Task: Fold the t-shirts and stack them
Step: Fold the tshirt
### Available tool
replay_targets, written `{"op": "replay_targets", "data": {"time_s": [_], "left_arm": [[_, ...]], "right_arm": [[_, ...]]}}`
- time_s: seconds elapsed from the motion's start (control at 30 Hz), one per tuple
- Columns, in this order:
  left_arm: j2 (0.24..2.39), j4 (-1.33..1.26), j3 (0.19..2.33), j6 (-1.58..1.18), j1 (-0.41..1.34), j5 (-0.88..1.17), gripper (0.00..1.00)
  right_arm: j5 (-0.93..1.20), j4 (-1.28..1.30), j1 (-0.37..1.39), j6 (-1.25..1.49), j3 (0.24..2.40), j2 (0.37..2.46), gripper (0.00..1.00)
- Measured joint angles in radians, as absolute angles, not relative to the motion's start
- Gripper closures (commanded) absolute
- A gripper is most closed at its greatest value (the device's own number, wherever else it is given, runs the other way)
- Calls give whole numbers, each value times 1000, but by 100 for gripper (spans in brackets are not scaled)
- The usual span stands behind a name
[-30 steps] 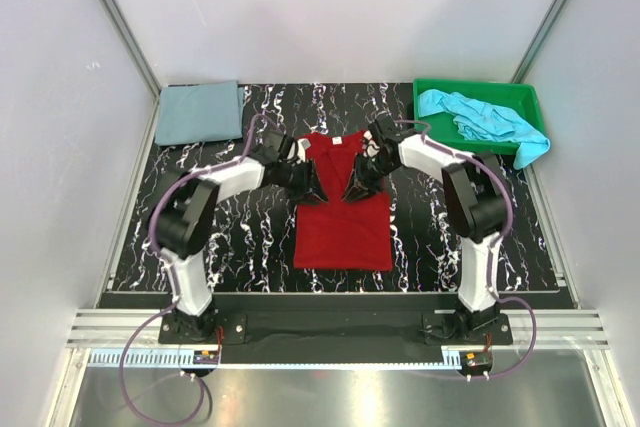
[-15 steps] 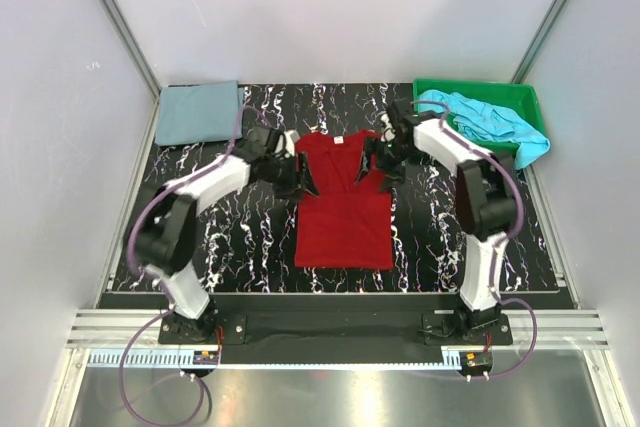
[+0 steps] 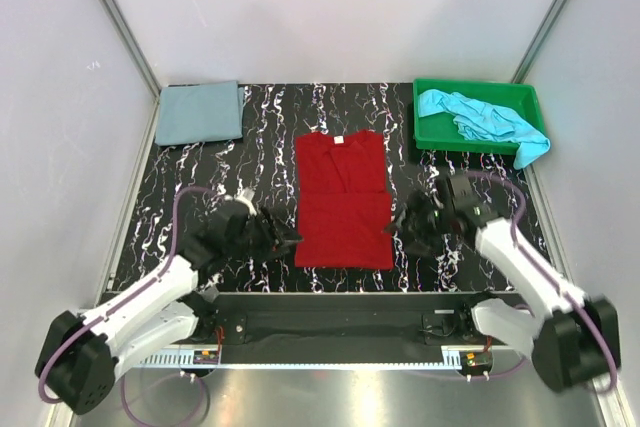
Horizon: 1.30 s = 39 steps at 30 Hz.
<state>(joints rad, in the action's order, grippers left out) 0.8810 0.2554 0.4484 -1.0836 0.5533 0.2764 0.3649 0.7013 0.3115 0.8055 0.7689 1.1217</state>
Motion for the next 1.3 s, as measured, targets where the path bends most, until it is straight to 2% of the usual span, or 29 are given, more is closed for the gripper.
{"op": "replay_targets", "data": {"time_s": [0.03,0.07,0.23,0.4,0.6,0.73,1.13,1.3], "left_arm": [[858,244,413,-1140,575,255,39],[841,232,385,-1185,589,241,40],[772,202,279,-1431,679,135,38],[834,162,274,-1607,778,66,37],[965,147,274,-1731,830,22,43],[977,147,271,-1808,842,-2,46],[1024,97,241,-1910,846,-34,49],[1039,82,241,-1925,846,-35,52]], "right_arm": [[363,681,311,869,698,1059,25],[358,668,311,919,645,1005,27],[348,628,314,1194,407,749,29],[330,613,329,1370,321,664,29],[311,603,366,1439,325,777,28],[303,591,392,1456,340,889,30],[293,484,416,1490,352,1029,34],[296,430,419,1500,355,1065,41]]}}
